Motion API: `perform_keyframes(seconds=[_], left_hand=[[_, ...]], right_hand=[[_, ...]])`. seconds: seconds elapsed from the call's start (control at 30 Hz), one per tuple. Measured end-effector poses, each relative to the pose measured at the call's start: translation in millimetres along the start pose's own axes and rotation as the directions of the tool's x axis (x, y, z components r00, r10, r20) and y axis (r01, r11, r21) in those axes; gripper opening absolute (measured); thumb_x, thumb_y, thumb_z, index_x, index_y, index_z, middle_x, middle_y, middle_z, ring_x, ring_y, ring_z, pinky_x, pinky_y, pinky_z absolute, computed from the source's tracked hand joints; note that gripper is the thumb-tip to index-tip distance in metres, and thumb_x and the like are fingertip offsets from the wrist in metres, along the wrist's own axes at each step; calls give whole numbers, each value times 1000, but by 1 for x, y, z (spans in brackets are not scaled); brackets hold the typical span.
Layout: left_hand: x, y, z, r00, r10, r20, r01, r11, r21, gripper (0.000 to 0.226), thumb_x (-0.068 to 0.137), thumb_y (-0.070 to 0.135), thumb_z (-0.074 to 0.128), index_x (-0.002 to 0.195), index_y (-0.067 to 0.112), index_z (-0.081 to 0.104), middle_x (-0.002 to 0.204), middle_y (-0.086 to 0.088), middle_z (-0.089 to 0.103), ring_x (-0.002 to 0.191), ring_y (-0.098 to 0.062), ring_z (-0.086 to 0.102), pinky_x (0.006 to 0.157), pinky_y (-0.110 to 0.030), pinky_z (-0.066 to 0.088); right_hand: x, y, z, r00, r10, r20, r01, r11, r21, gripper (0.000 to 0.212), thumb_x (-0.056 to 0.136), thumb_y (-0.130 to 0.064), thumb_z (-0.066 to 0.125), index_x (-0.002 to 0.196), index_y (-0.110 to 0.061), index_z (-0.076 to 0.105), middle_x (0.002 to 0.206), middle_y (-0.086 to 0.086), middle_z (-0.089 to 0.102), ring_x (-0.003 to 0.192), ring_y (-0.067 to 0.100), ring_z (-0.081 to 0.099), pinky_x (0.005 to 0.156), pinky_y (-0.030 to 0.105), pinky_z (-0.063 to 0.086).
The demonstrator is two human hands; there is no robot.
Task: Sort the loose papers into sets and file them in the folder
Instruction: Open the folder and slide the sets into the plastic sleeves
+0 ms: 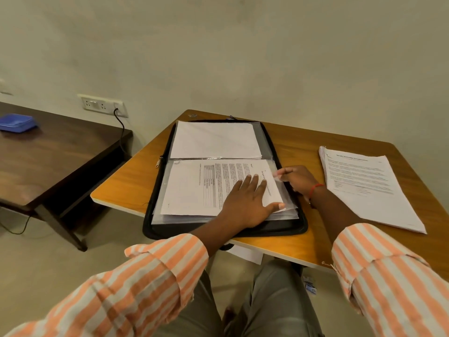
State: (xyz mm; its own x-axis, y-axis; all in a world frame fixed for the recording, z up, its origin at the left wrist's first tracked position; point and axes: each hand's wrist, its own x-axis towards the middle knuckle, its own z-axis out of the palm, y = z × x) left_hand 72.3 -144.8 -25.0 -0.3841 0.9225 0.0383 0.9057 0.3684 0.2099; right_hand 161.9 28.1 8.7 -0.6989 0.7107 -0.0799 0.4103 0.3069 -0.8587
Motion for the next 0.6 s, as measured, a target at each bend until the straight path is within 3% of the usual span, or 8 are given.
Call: perform_keyframes(seconds=[0.07, 0.17, 0.27, 0.37, 0.43, 0.53, 0.6], left_hand=[[-1, 0, 1, 1000, 2, -16, -2, 1000, -13, 98, 88, 86, 13, 162, 21, 9, 170, -6, 2, 157, -24, -1, 127, -46, 3], [-3, 2, 0, 999, 8, -41, -9, 999, -31, 101, 86, 89, 16, 162, 22, 10, 170, -5, 3, 157, -24, 1, 127, -47, 5], [-7, 4, -1, 996, 24, -82, -27, 999, -36, 103, 84, 89, 22, 161, 23, 15, 170, -4, 9, 156, -23, 6, 127, -47, 9], [-11, 4, -1, 973, 81, -217, -89, 996, -27, 90, 86, 81, 38, 153, 20, 36, 161, -5, 36, 148, -25, 32, 121, -45, 26], [-15, 4, -3, 935, 144, -324, -157, 988, -13, 67, 90, 68, 49, 138, 20, 54, 138, -2, 58, 127, -22, 53, 107, -40, 40], [-22, 7, -11, 881, 205, -427, -194, 979, 70, 42, 95, 55, 51, 120, 24, 65, 110, 2, 69, 102, -19, 61, 88, -37, 44], [-23, 10, -15, 850, 243, -468, -198, 969, 144, 33, 99, 47, 48, 112, 25, 68, 102, 3, 70, 95, -19, 62, 82, -36, 43]], right_hand=[[2, -3, 1, 1000, 6, 31, -6, 1000, -14, 29, 99, -3, 51, 117, -8, 73, 117, 1, 66, 84, 3, 53, 68, 17, 38], [6, -7, 2, 995, -11, 101, 22, 994, -106, 36, 99, 3, 46, 118, -11, 73, 124, -1, 62, 112, 10, 51, 94, 23, 38], [8, -2, 8, 998, -37, 58, 47, 981, -191, 45, 97, 5, 42, 113, -20, 76, 132, 0, 63, 123, 20, 54, 103, 31, 45], [3, 2, 10, 1000, -20, 14, 21, 991, -132, 45, 98, 3, 40, 111, -20, 76, 127, 0, 63, 118, 22, 54, 101, 34, 49], [-1, 0, 9, 1000, -7, 9, 7, 1000, -22, 37, 100, -1, 42, 111, -13, 75, 120, 1, 63, 111, 19, 55, 94, 30, 49], [-1, 4, 7, 996, -13, -94, 20, 996, 84, 31, 101, -4, 44, 115, -16, 68, 114, 4, 64, 101, 22, 58, 78, 26, 48], [-5, 12, 4, 984, -64, -167, 75, 995, 62, 38, 101, -2, 45, 128, -25, 59, 120, 4, 59, 105, 23, 58, 78, 27, 49]])
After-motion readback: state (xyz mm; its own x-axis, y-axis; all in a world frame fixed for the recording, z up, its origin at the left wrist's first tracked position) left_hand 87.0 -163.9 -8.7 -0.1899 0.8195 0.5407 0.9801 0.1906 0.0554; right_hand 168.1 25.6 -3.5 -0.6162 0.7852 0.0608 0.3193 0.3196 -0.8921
